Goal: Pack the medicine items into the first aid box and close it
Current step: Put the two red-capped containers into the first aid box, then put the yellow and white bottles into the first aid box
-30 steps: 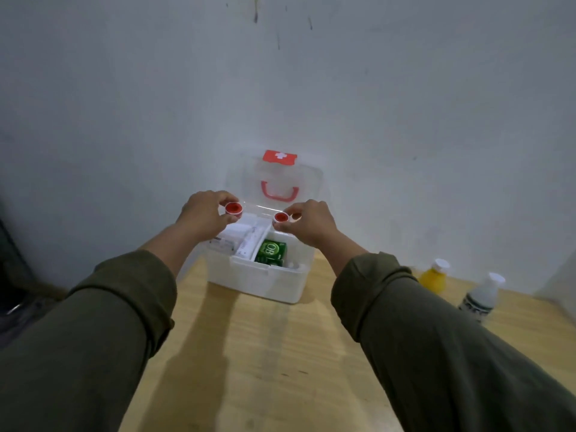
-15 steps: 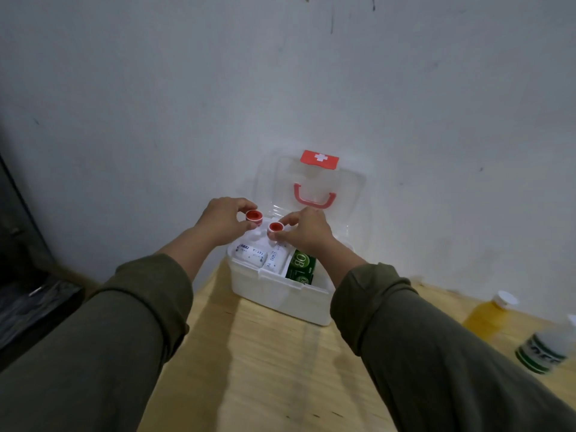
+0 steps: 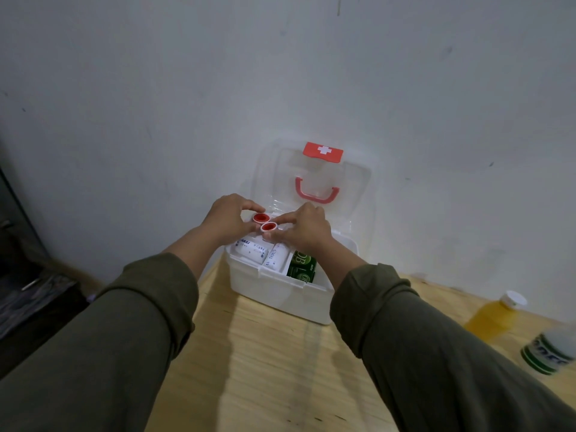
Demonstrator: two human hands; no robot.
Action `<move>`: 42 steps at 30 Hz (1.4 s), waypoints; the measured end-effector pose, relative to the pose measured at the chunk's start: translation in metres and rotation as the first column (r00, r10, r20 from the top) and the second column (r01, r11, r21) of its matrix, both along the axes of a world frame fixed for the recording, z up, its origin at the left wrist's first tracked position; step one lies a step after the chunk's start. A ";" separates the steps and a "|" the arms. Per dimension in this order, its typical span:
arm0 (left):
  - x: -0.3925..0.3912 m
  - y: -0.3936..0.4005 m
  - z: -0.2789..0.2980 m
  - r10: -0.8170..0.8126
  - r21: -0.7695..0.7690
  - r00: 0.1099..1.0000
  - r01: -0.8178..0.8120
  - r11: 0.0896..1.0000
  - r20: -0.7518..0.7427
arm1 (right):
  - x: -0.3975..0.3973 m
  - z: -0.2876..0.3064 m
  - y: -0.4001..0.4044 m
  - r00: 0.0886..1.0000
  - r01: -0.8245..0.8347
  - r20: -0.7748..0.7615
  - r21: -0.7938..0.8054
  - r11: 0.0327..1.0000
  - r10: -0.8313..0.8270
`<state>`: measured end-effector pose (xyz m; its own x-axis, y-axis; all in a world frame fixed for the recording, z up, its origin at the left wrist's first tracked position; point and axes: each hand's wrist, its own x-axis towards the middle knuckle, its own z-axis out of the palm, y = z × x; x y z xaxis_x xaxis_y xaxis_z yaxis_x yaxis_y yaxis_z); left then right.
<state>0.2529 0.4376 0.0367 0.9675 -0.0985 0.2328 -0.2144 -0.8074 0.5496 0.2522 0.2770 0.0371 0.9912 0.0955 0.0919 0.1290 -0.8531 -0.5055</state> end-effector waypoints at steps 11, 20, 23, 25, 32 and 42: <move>-0.007 0.001 0.005 0.000 -0.035 0.993 -0.004 0.999 -0.118 | 0.001 0.002 0.002 0.999 0.029 -0.033 -0.069 0.997 -0.031; -0.015 0.000 0.016 0.031 -0.050 0.998 -0.034 0.998 -0.060 | -0.007 0.009 -0.006 0.996 0.041 0.079 0.107 0.993 -0.050; -0.020 -0.004 0.029 0.054 -0.067 0.998 -0.053 0.996 0.013 | -0.017 0.029 -0.021 0.983 0.080 0.159 0.075 0.994 -0.091; -0.026 -0.011 0.039 0.056 -0.083 0.997 -0.052 0.995 0.052 | -0.027 0.045 -0.036 0.969 0.112 0.212 0.077 0.991 -0.126; -0.070 -0.076 0.069 -0.044 -0.162 0.992 0.063 0.985 0.118 | -0.087 0.090 -0.112 0.930 0.209 0.298 0.052 0.977 -0.215; -0.132 -0.211 0.064 -0.318 -0.084 0.940 0.329 0.941 0.123 | -0.182 0.093 -0.250 0.853 0.450 0.274 0.042 0.892 -0.444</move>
<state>0.1205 0.2262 0.1002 0.8565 -0.3719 0.3579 -0.5161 -0.6254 0.5852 0.0698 0.0270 0.1296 0.8645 -0.3466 0.3641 -0.1410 -0.8624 -0.4861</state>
